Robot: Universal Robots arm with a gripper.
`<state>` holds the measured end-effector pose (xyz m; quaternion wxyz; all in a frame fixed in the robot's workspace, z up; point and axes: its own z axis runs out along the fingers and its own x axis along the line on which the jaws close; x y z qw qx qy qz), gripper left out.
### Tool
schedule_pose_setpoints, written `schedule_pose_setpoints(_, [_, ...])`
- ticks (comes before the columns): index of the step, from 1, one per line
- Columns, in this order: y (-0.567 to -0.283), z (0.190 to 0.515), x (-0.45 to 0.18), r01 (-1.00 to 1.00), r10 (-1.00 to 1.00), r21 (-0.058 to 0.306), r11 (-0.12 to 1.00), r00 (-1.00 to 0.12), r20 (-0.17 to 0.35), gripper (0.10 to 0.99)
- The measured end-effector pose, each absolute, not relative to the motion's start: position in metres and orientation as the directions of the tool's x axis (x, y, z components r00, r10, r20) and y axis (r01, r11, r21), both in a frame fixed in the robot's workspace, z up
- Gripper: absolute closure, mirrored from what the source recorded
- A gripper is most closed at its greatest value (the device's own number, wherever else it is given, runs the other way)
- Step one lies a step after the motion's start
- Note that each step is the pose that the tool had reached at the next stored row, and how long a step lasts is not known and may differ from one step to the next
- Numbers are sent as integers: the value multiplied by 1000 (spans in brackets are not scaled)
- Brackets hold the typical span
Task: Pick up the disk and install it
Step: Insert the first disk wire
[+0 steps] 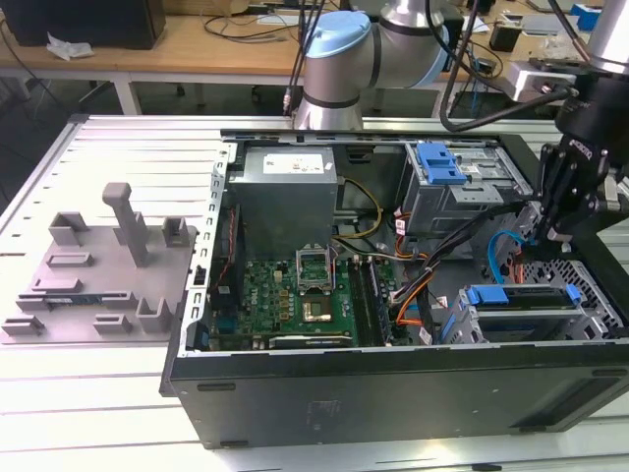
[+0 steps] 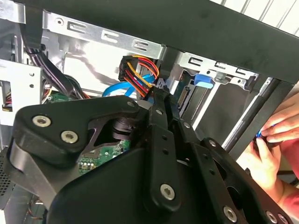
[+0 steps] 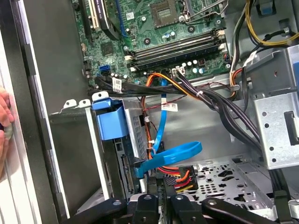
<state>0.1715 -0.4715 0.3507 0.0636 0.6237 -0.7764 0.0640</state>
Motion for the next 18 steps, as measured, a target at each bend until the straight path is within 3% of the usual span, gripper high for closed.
schedule_pose_setpoints(18, [-494,359,162,-990,-980,-19,139,-140,144,918])
